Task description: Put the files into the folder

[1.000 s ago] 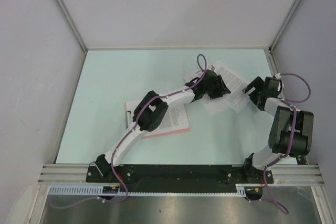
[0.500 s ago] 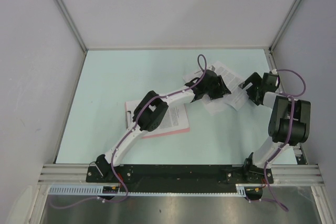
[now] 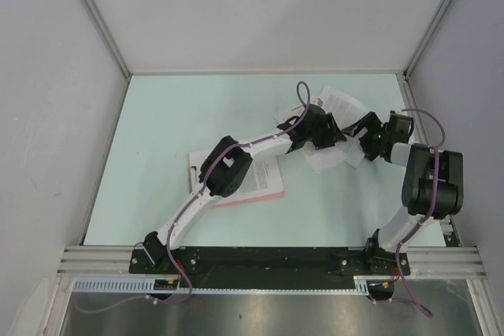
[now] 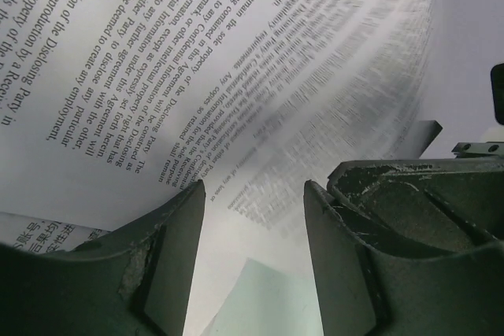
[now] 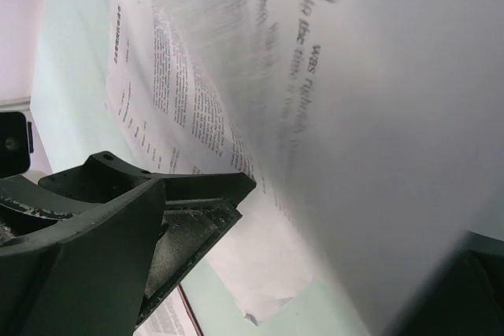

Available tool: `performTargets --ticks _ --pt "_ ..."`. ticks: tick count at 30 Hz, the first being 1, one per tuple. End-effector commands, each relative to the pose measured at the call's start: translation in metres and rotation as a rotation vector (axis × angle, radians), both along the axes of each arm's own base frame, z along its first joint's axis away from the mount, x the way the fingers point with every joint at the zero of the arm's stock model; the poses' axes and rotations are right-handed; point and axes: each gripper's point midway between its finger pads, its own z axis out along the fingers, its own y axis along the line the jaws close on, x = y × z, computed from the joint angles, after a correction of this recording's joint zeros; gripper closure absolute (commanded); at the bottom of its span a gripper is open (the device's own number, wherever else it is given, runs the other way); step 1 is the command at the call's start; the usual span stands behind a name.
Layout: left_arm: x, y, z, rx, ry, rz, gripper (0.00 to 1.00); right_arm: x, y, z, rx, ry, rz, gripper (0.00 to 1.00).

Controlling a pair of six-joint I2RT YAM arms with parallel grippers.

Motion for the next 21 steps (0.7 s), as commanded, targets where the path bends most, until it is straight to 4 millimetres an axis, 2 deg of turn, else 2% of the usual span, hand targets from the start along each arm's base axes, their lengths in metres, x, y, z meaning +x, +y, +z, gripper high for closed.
performTargets --ticks 1,7,18,21 --pt "-0.014 0.013 -0.027 0.085 0.053 -0.037 0.4 -0.006 0.011 0.022 0.049 -0.061 0.041 0.0" --pt "-0.015 0.016 -0.028 0.093 0.052 -0.037 0.4 -0.011 -0.005 0.04 0.043 -0.106 -0.008 0.0" --pt "-0.016 0.016 -0.029 0.095 0.054 -0.045 0.4 -0.006 -0.012 0.046 0.029 -0.135 -0.032 0.07" --pt "-0.015 0.016 -0.027 0.093 0.05 -0.043 0.39 -0.012 -0.015 0.048 0.025 -0.117 -0.045 0.09"
